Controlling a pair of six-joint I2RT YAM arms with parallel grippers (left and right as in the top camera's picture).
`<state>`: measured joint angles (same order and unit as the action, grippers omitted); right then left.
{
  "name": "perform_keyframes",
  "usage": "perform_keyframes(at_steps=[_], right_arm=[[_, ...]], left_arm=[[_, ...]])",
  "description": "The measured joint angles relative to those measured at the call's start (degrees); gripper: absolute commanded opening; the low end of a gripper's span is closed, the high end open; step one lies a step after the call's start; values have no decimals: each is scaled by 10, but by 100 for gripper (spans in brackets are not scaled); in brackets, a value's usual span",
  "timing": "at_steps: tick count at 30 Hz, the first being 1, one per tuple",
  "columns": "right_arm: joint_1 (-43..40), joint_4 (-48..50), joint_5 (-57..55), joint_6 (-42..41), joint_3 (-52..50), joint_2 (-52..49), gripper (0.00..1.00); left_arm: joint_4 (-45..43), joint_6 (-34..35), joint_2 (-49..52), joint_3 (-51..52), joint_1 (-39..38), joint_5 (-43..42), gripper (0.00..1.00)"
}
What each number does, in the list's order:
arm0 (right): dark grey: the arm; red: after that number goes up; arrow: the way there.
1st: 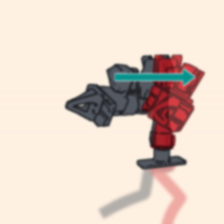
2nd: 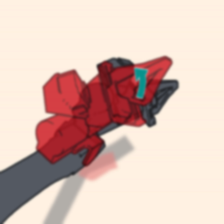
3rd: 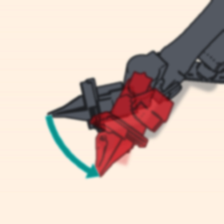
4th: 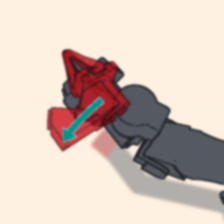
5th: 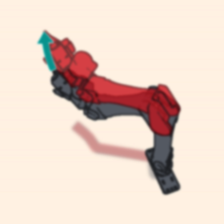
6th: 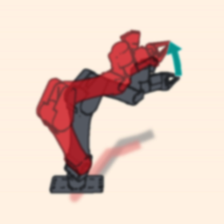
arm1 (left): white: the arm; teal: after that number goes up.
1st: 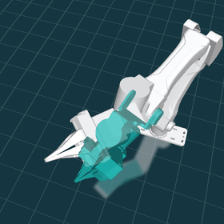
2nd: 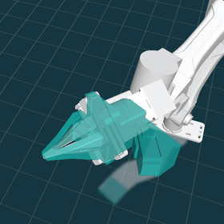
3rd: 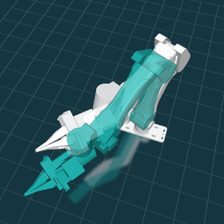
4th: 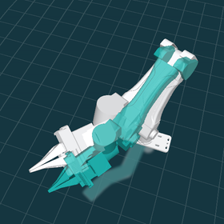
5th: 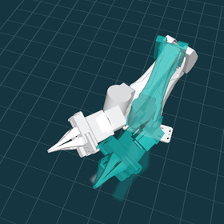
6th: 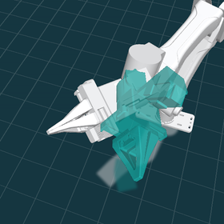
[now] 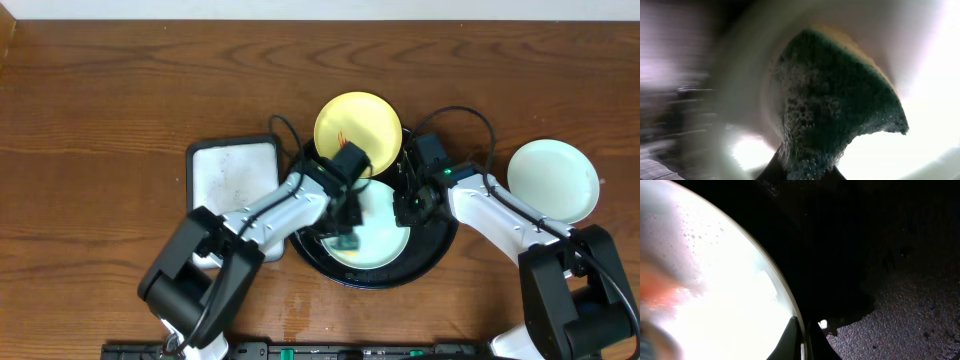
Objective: Clean dirty plates on tray and stack at the side
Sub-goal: 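Scrub the pale green plate with the sponge in the left gripper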
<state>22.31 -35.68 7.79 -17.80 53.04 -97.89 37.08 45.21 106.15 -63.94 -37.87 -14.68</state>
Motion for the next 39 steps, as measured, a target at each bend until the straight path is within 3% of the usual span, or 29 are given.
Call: perform_keyframes(at_steps=[5,14,23,34,39], right_arm=[[0,-1,14,-2,0,0,1],[0,0,26,-11,0,-2,1],[-4,3,3,-11,0,-2,1],[-4,3,2,-11,0,-2,1],[-4,3,2,-11,0,-2,1]], left_arm=[[57,-21,6,-30,38,43,7],[-2,-39,16,-31,19,58,7],[-117,-41,49,-41,-26,-12,7],[-136,-46,63,-43,-33,-147,7],[-96,-52,64,-43,-37,-162,7]])
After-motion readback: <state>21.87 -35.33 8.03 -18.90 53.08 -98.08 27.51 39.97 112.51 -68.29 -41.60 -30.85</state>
